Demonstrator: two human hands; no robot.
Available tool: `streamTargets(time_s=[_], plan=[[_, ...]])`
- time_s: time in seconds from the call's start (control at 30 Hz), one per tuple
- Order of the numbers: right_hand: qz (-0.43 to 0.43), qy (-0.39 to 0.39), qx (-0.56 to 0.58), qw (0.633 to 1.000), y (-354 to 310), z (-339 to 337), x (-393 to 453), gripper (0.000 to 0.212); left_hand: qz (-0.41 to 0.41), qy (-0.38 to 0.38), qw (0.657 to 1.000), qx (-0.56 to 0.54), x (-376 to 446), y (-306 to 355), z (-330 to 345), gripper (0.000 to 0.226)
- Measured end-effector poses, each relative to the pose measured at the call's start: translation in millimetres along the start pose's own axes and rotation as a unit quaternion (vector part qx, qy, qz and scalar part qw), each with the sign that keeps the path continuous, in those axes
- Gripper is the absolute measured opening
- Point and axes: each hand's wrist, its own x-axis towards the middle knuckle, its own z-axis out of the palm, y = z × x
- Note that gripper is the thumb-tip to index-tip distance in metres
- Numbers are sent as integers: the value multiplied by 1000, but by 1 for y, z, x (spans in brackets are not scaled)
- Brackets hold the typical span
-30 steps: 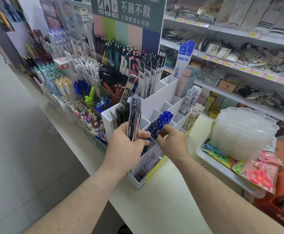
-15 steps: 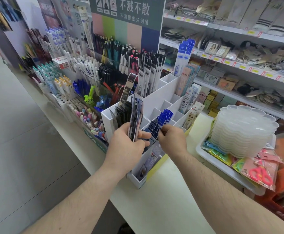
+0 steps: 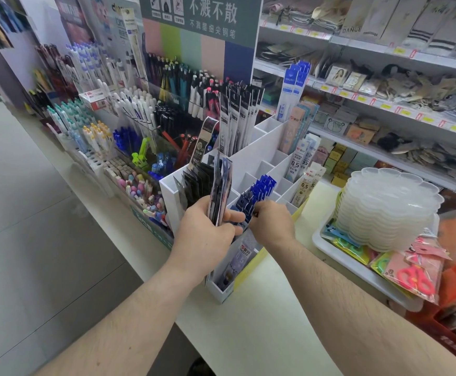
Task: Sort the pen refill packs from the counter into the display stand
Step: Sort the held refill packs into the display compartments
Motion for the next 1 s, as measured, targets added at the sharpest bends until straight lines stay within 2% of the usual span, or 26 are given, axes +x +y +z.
streamTargets(time_s=[0.13, 0.2, 0.3, 0.4, 0.47, 0.53, 0.73, 0.87, 0.93, 1.0], plan=[[13, -6, 40, 999, 9, -14, -2, 15, -38, -70, 996, -45, 4, -2, 4, 24], [21, 36, 100, 994, 17, -27, -10, 13, -57, -112, 988, -84, 6, -1, 9, 21], [39, 92, 274, 957, 22, -53, -31, 12, -83, -159, 976, -120, 9, 0, 18, 17], [46, 31, 406, 912, 14, -77, -61, 15, -109, -232, 957, -135, 12, 0, 28, 18], [37, -43, 414, 909, 7, -84, -76, 19, -107, -284, 944, -133, 11, 1, 34, 14], [47, -80, 403, 911, 3, -86, -84, 21, -103, -320, 934, -122, 9, 2, 39, 16], [74, -78, 463, 880, 16, -84, -90, 16, -117, -410, 888, -172, 10, -6, 40, 45], [68, -83, 490, 865, 24, -85, -95, 15, -111, -394, 896, -174, 12, -10, 42, 42], [62, -72, 478, 873, 25, -86, -97, 21, -103, -376, 907, -157, 12, -12, 43, 27], [63, -70, 460, 883, 28, -86, -97, 28, -107, -371, 910, -150, 11, -11, 43, 22]])
